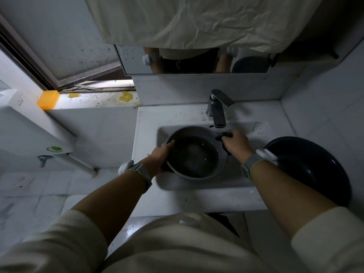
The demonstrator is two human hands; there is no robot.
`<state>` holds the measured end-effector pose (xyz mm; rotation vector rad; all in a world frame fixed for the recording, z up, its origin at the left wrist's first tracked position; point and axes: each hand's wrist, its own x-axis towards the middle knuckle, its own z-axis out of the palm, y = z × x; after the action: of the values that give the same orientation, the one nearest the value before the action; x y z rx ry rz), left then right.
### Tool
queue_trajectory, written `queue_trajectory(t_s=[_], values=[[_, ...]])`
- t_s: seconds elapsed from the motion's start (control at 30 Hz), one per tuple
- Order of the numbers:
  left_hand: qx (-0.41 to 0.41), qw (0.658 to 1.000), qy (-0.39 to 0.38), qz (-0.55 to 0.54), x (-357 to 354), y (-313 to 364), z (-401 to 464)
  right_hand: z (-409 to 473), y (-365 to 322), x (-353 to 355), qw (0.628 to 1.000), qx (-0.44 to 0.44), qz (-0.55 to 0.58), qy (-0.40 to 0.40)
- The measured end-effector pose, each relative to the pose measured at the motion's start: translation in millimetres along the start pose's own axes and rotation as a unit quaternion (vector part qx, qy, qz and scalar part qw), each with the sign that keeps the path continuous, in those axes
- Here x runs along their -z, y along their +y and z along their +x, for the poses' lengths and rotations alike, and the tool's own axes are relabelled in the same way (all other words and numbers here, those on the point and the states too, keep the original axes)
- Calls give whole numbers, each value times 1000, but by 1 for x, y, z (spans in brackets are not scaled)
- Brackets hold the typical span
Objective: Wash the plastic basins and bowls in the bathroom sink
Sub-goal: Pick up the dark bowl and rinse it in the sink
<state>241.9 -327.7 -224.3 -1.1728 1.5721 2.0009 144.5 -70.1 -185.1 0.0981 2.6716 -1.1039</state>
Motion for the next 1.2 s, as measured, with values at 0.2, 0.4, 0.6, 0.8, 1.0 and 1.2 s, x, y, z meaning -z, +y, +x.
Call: queue_trajectory(t_s=[0.2,0.4,0.6,0.8,1.0,1.2], values=[[-19,995,2,-102,-4,-3,-4,-5,-7,1,997,32,22,67],[-69,994,31,-84,4,-5,-3,-16,-8,-3,994,50,-5,96],[-152,977,133,70,7,-4,1,-21,-3,-5,995,40,-26,83],[-101,975,164,111,-1,8,-4,-21,-4,-11,997,16,-43,63],[-70,991,116,8,-7,0,-7,-23,-3,-14,997,9,-31,72],[-58,987,115,-99,-5,3,-4,-25,-1,-8,995,22,-24,95]])
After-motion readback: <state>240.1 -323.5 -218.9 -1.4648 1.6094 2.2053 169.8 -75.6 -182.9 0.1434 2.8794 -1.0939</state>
